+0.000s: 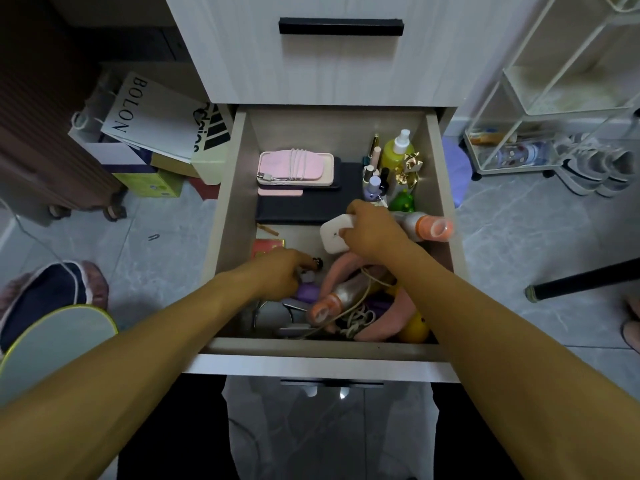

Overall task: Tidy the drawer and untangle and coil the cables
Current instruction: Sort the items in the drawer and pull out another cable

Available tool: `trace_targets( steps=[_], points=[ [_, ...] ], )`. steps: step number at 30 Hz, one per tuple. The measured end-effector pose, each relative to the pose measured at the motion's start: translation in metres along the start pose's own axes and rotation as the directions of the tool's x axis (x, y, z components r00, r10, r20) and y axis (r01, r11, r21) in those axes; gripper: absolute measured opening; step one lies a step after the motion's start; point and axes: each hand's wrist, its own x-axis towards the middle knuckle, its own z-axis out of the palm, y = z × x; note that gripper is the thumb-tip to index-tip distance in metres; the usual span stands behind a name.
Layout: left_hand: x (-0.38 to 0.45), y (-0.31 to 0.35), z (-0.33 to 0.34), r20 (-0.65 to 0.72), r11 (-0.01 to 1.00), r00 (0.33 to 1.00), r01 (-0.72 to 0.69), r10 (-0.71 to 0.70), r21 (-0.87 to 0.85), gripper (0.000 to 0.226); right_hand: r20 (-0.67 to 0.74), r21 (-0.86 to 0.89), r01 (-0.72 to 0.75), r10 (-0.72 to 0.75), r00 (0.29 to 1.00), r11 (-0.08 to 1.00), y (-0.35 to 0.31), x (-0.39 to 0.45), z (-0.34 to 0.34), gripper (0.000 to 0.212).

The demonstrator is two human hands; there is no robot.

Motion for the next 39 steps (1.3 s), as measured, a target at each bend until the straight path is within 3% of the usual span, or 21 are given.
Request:
trace_targets(
  steps=[3,8,13,18,21,24,28,30,33,36,39],
  points=[
    [0.002,0.001,-0.006,-0.030,0.998,1.000,0.008,-0.006,0.068,0.051,0.052,0.042,0.011,-0.013,0.999,0.999,-0.008,0.010,0.005,0.039],
    [0.013,-0.007,-0.020,-0.177,0.858,0.979,0.177,-0.103,0.481,0.043,0.115,0.030,-0.039,0.036,0.993,0.999,-0.017,0.023,0.022,0.038],
    [0.019,-0.015,-0.019,0.054,0.754,0.981,0.106,-0.184,0.648,0.072,0.079,0.024,-0.112,0.110,0.991,0.993,-0.006,0.020,0.027,0.035],
    [0.025,-0.018,-0.027,0.076,0.678,0.977,0.083,-0.200,0.730,0.094,0.105,0.028,-0.128,0.124,0.987,0.991,0.003,0.010,0.026,0.030],
    [0.026,-0.018,-0.029,0.085,0.666,0.978,0.065,-0.190,0.743,0.096,0.115,0.014,-0.115,0.112,0.987,0.993,0.002,0.006,0.027,0.035],
    [0.025,-0.017,-0.026,-0.032,0.702,0.994,0.098,-0.107,0.706,0.085,0.105,0.032,-0.118,0.114,0.988,0.993,0.002,0.005,0.027,0.034],
    [0.025,-0.012,-0.019,-0.315,0.888,0.931,0.294,-0.183,0.354,0.083,-0.008,0.133,-0.123,0.125,0.992,0.983,0.006,0.004,0.029,0.030],
    [0.030,-0.009,-0.011,-0.413,0.920,0.868,0.362,-0.274,0.149,0.078,-0.057,0.176,-0.129,0.141,0.988,0.976,0.006,0.004,0.030,0.031],
    [0.038,-0.008,0.000,-0.437,0.911,0.807,0.405,-0.397,-0.079,0.065,-0.061,0.240,-0.155,0.175,0.983,0.958,0.007,0.006,0.029,0.034],
    [0.040,-0.008,0.009,-0.459,0.906,0.799,0.421,-0.389,-0.036,0.059,-0.032,0.245,-0.186,0.200,0.979,0.952,0.010,0.010,0.030,0.040],
    [0.037,-0.008,0.010,-0.486,0.906,0.852,0.347,-0.196,0.243,0.056,0.003,0.182,-0.196,0.199,0.980,0.964,0.011,0.013,0.031,0.038]
  ],
)
